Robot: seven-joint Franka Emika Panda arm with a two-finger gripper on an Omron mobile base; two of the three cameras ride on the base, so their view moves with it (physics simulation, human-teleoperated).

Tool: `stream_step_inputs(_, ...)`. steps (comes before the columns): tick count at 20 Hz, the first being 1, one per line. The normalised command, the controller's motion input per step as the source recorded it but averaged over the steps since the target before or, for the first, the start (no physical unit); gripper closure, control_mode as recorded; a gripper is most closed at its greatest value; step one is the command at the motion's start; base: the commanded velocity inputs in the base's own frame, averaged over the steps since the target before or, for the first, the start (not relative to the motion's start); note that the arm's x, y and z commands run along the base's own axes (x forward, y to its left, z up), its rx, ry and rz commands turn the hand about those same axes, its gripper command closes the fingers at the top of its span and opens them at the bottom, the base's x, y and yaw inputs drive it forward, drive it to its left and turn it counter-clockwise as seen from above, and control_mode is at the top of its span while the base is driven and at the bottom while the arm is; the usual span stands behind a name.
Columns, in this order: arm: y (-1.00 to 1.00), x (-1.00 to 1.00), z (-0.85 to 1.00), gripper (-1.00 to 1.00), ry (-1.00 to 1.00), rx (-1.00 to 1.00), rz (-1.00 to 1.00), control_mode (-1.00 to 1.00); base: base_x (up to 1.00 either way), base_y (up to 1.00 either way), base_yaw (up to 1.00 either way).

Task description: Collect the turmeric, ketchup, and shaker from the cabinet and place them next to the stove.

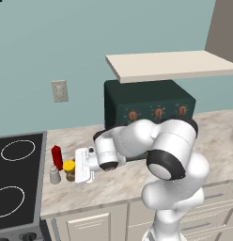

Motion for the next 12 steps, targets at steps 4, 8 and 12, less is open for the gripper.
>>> stream_step_inputs(4, 0.03, 0.0, -0.23, 1.0, 0.0, 0.0, 0.0, -1.0, 0.0, 0.0, 0.0)
stream_step_inputs(8, 0.0, 0.0, -0.25, 1.0, 0.0, 0.0, 0.0, -1.0, 0.0, 0.0, 0.0)
stream_step_inputs(12, 0.0, 0.0, -0.27, 1.0, 0.0, 0.0, 0.0, -1.0, 0.0, 0.0, 0.0)
